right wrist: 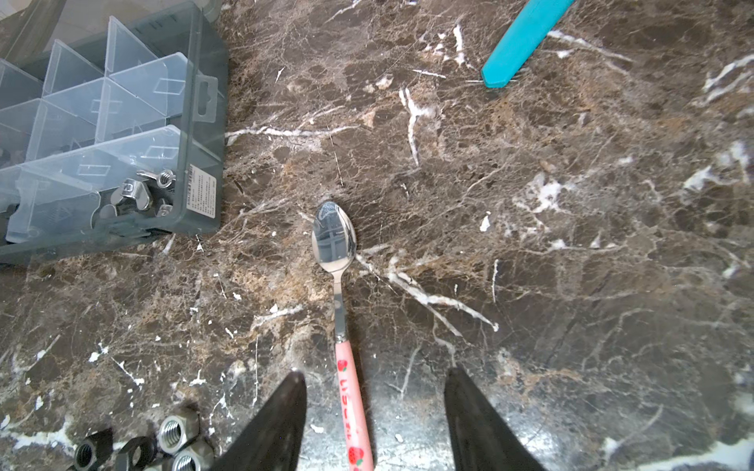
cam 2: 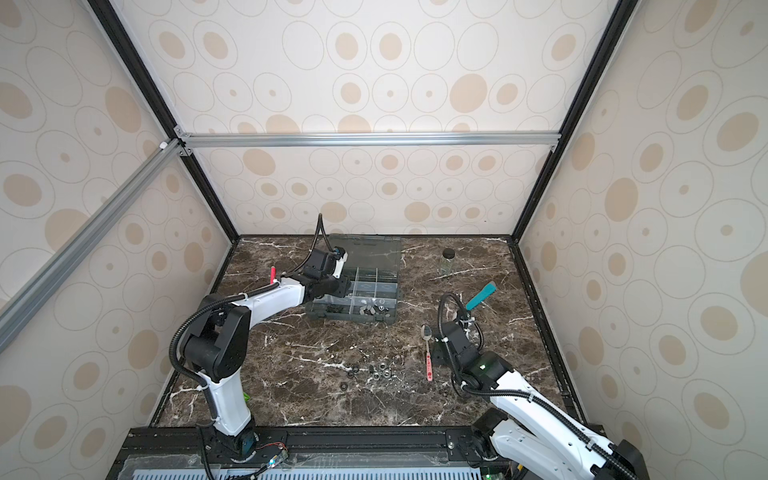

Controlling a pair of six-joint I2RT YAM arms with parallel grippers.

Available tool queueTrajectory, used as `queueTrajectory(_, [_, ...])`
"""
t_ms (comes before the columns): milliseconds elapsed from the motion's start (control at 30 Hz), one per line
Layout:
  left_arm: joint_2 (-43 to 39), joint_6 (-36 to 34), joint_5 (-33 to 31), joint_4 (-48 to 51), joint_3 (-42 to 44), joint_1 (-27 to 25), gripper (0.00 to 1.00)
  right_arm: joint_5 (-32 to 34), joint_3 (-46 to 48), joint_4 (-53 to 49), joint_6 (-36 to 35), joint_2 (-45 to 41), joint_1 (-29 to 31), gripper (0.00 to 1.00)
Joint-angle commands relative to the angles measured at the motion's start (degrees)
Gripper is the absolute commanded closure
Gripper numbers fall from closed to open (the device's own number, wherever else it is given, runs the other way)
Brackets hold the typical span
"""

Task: Sort the screws and nuts into containers
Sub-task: 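Carry the nut with the left gripper into the nut compartment, release, then withdraw the left gripper from the box while the right gripper moves to the pile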

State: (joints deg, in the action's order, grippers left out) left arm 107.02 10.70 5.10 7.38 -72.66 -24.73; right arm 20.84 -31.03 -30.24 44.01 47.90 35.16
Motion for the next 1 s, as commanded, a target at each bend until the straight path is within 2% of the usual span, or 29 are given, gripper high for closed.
queueTrajectory(0, [-4.4,0.9,0.5,-1.5,1.4,0.6,0.54,0.9,0.0,-1.6,1.5,-1.1,-0.4,0.42])
queueTrajectory(200, [-11.2,2.8,2.6,-5.7,7.5,0.8,0.54,-0.4,1.1,-1.5,2.3,-1.9,-0.4,0.42])
queueTrajectory(400, [-20.3,7.1,6.1,-12.5,17.2,0.8,0.53,-1.2,2.2,0.5,2.2,-1.5,-0.4,0.42])
queueTrajectory(600, [-28.0,10.2,5.1,-12.9,23.0,0.8,0.53,-2.3,2.2,2.2,0.8,0.5,-0.4,0.42])
queueTrajectory(700, [-32.5,14.8,5.8,-17.0,28.1,0.8,0.52,-6.7,1.8,4.5,-2.8,2.4,-0.4,0.42])
queueTrajectory(833, [-37.6,20.7,9.9,-26.5,35.0,0.7,0.50,-12.7,-0.9,4.5,-8.1,8.2,0.0,0.42])
queueTrajectory(967, [-40.0,21.3,10.2,-26.6,37.1,0.8,0.49,-16.6,-2.9,5.1,-11.7,13.7,0.3,0.42])
